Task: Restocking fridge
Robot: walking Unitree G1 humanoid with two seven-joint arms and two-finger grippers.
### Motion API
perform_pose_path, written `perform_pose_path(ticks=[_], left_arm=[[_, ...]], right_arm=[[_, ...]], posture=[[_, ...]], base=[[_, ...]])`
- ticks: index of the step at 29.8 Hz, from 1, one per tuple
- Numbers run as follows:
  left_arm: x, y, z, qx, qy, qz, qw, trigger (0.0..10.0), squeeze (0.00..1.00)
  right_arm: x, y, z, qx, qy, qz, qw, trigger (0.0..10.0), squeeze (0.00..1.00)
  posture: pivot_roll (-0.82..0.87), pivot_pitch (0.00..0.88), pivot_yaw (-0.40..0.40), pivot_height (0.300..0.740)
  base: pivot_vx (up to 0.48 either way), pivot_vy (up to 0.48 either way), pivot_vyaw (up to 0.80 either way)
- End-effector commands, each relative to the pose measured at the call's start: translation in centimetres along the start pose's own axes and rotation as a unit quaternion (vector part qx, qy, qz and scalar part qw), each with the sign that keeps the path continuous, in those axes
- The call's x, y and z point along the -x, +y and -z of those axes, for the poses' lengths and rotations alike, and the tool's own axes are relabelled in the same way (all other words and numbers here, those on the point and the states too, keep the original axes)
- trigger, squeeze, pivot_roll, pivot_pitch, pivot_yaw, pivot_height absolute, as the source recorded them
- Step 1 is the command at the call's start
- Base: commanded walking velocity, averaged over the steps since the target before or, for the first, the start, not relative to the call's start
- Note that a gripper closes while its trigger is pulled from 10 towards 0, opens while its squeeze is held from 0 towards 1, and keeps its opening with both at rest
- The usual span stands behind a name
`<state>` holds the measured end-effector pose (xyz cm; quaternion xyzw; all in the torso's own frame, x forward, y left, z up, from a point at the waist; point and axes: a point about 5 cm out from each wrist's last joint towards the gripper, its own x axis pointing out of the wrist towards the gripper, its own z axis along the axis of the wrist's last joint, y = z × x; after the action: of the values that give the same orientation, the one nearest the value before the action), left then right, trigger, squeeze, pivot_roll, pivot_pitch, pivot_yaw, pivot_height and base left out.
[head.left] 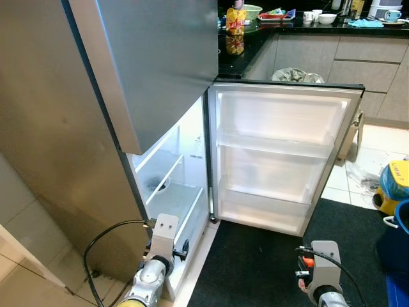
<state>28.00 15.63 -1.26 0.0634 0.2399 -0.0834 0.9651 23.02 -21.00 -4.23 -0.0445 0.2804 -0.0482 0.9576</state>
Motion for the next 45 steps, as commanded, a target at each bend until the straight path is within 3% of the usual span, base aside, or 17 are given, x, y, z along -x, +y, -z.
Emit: perform_pose_path(ticks=[1,13,36,45], left_arm=[[0.2,-0.2,0.6,0.007,0.008,0.004,1.0,10.0,0.0],[0.0,-0.5,-0.2,0.004,-0.008,0.025,1.0,10.0,0.0],[0.0,-0.7,-0.4,0.005,-0.015,0.041,0.999,10.0,0.0],[0.1,-1.2,-0.5,0.003,-0.03,0.059,0.998,10.0,0.0]], right_arm=[[0.0,-0.1,-0.1,-0.01,-0.006,0.005,1.0,10.0,0.0],[0.3,-0.2,0.5,-0.024,0.001,0.011,1.0,10.0,0.0],[0.7,0.4,0.8,-0.031,-0.005,0.005,1.0,10.0,0.0],[0.8,0.2,0.9,-0.028,-0.009,0.007,1.0,10.0,0.0]], posture=[[-0.08,0.022,0.026,0.74],[-0.08,0.024,0.029,0.74],[-0.08,0.024,0.035,0.74],[-0.08,0.029,0.037,0.74]], base=[[0.0,0.0,0.0],[0.14,0.0,-0.51],[0.356,0.0,0.0],[0.0,0.0,0.0]])
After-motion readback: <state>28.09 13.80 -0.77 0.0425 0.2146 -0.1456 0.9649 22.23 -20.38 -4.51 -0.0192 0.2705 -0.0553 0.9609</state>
